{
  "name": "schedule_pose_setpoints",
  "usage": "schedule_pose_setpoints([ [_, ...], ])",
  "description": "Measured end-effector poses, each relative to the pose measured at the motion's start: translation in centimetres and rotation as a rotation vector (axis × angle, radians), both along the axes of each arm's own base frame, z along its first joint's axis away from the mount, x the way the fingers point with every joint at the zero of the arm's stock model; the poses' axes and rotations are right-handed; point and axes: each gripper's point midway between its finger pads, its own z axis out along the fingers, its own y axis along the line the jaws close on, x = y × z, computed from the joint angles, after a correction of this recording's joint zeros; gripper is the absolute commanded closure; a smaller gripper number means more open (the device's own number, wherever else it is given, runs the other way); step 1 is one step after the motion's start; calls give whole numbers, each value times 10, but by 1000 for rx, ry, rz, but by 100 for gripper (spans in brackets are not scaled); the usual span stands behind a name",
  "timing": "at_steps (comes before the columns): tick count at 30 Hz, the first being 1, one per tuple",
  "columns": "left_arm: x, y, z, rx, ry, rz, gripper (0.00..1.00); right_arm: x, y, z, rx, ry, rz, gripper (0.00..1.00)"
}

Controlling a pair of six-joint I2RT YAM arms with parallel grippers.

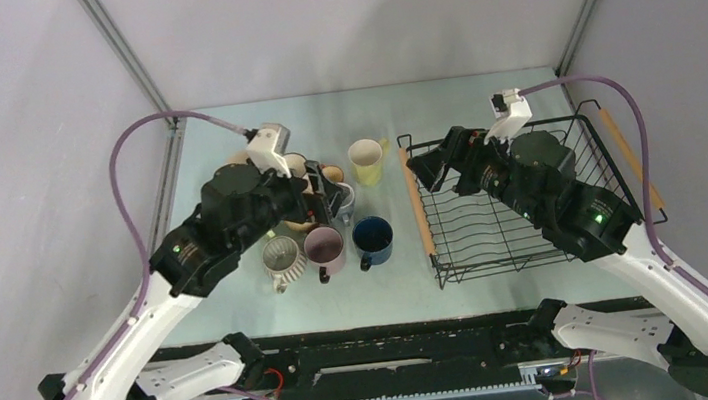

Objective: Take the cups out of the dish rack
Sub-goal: Reset both arms

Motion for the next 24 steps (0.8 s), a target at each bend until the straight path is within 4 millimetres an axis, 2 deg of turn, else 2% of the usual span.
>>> schedule_pose_setpoints([
  [7, 1, 21, 18, -31, -57, 70, 0, -1, 3, 0, -2, -4, 17, 0],
  [24, -1, 30, 28, -46, -92, 93, 0, 5, 11, -5, -29, -6, 35, 0],
])
